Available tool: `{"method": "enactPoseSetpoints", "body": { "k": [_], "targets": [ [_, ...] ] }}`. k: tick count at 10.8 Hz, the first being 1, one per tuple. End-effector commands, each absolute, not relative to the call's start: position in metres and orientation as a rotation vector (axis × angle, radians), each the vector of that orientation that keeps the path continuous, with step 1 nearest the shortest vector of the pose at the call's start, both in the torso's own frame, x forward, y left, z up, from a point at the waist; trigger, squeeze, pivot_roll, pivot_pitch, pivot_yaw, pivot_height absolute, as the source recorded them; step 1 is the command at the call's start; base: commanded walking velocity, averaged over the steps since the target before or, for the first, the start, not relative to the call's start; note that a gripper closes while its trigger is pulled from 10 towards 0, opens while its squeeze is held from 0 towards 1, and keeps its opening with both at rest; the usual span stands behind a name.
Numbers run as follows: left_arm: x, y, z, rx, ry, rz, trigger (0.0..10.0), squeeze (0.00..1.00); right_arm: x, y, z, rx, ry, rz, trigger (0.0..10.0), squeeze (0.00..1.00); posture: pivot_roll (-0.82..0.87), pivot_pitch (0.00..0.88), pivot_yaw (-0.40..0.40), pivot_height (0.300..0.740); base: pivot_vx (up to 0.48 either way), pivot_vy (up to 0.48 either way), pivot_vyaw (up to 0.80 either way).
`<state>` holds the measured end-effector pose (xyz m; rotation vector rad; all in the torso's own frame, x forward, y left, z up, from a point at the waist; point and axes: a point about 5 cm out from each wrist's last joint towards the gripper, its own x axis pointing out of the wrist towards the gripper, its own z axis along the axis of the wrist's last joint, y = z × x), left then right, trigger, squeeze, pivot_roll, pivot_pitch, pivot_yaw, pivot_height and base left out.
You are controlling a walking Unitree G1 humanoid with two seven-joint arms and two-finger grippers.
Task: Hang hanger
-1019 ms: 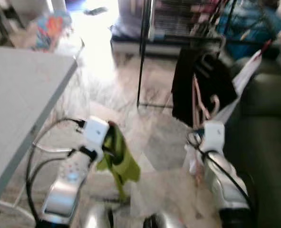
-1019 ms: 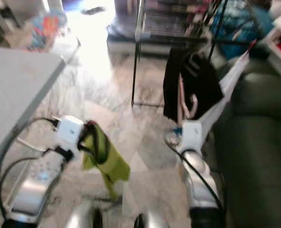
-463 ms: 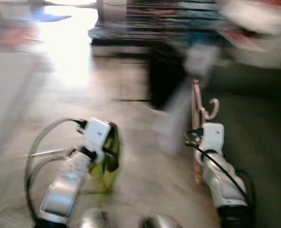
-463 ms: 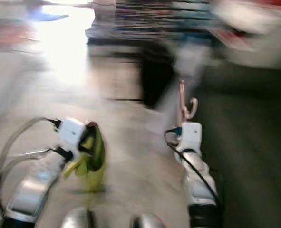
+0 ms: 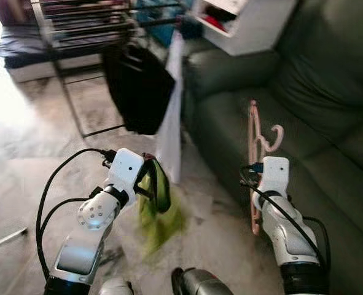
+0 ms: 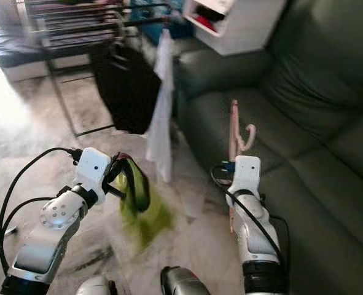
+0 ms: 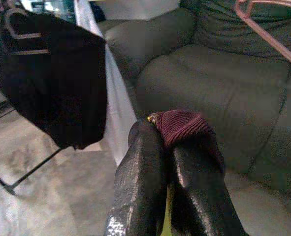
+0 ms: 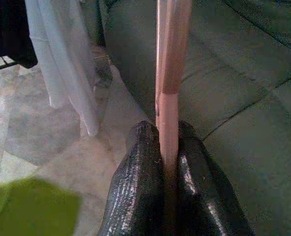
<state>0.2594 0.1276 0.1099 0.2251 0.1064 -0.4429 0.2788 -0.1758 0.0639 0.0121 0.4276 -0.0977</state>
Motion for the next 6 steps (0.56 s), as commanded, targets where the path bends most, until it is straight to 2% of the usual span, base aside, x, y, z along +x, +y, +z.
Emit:
{"method": "enactPoseSetpoints", "body": {
  "k": [1,5,6],
  "targets": [
    [0.263,0.127,0.119,0.231,0.059,-0.446,10.0,0.00,0.281,-0.178,0.066,0.011,0.422,-0.109,10.0,0.00,0.01,0.078,-0.084,0.740,0.000,0.000,-0.80],
    [0.277,0.137,0.128,0.294,0.005,-0.276,10.0,0.00,0.280,-0.175,0.065,0.015,0.431,-0.102,10.0,0.00,0.01,0.084,-0.084,0.740,0.000,0.000,-0.80],
    [0.286,0.139,0.128,0.365,-0.010,-0.282,10.0,0.00,0.281,-0.175,0.066,0.015,0.429,-0.103,10.0,0.00,0.02,0.090,-0.090,0.740,0.000,0.000,-0.80]
  ]
}}
